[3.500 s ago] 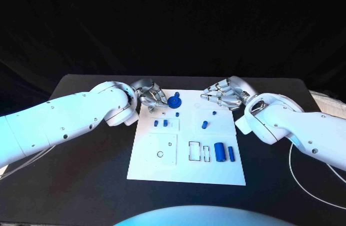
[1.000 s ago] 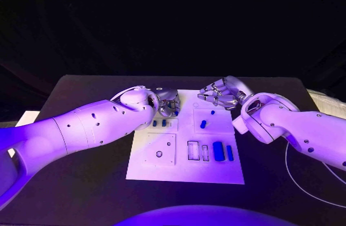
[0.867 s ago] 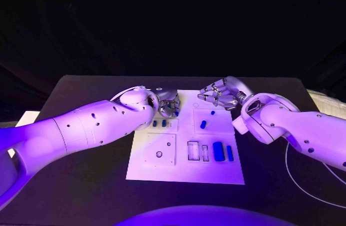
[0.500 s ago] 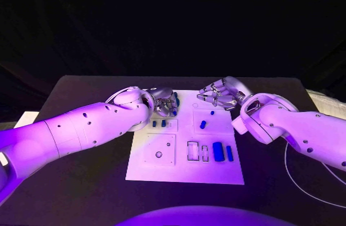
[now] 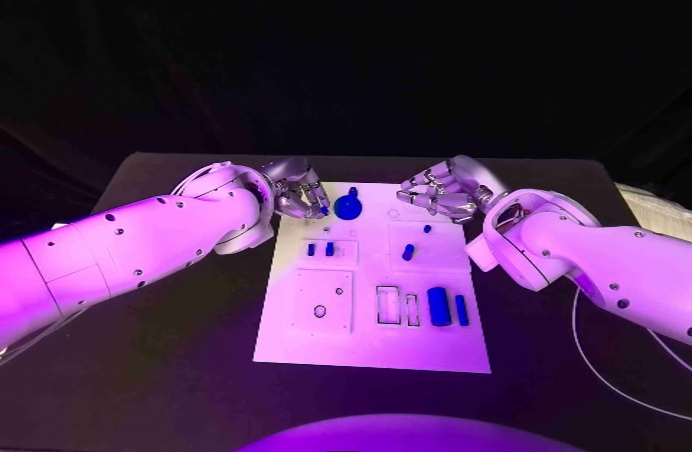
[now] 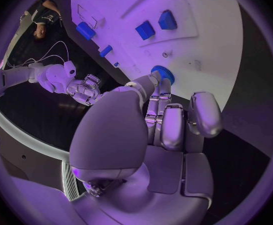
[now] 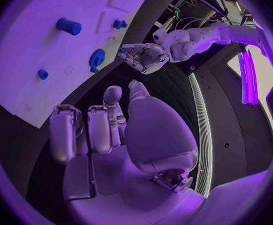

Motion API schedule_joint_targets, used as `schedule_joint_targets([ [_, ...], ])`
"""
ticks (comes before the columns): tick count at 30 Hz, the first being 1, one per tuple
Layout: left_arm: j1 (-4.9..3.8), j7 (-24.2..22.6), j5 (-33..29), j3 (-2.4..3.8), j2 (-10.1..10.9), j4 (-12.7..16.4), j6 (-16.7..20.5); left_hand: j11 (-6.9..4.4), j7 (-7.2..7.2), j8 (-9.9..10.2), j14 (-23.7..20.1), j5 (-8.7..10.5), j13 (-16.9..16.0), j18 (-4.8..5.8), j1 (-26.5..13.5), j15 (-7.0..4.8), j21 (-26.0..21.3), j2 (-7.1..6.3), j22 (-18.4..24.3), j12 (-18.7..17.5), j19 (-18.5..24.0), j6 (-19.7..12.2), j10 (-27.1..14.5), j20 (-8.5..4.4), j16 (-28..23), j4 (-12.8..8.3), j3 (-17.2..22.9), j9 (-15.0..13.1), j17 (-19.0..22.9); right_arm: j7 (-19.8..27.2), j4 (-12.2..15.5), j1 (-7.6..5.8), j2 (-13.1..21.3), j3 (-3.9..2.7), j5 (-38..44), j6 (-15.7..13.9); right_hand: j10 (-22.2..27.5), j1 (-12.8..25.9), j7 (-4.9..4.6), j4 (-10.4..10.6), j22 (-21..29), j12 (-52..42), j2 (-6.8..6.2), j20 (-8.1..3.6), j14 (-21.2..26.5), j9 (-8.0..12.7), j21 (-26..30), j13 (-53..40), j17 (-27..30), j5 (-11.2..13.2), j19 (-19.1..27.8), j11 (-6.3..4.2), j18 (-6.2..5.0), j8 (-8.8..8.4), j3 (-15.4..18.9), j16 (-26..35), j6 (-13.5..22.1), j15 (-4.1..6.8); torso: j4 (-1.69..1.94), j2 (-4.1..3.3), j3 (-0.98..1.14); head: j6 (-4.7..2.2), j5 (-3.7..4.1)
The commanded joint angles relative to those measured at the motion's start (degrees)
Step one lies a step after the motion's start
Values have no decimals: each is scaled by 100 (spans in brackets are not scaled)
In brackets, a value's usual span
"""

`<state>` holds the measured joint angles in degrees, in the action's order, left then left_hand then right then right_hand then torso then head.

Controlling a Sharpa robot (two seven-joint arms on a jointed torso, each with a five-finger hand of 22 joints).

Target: Assemble the parts on the task board

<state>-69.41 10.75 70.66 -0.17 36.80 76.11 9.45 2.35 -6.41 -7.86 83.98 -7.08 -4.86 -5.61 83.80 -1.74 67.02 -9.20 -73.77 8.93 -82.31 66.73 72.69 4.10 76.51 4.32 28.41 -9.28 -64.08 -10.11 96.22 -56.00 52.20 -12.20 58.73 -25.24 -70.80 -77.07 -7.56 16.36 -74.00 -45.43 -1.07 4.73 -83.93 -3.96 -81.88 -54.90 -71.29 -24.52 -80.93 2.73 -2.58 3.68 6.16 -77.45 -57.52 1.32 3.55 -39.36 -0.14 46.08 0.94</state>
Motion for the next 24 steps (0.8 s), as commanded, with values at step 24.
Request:
schedule_joint_targets([
  [24, 52, -32, 567, -81, -59, -80, -358, 8, 10, -10, 155, 26, -12, 58, -88, -32, 49, 17, -26, -54, -20, 43, 50, -19, -3, -53, 11, 0, 2, 35, 24, 5, 3, 1, 16, 59, 8, -31, -14, -2, -8, -15, 11, -2, -231, -10, 17, -15, -7, -39, 39, -3, -104, 30, 36, 22, -48, 20, 1, -5, -3, 73, 18],
])
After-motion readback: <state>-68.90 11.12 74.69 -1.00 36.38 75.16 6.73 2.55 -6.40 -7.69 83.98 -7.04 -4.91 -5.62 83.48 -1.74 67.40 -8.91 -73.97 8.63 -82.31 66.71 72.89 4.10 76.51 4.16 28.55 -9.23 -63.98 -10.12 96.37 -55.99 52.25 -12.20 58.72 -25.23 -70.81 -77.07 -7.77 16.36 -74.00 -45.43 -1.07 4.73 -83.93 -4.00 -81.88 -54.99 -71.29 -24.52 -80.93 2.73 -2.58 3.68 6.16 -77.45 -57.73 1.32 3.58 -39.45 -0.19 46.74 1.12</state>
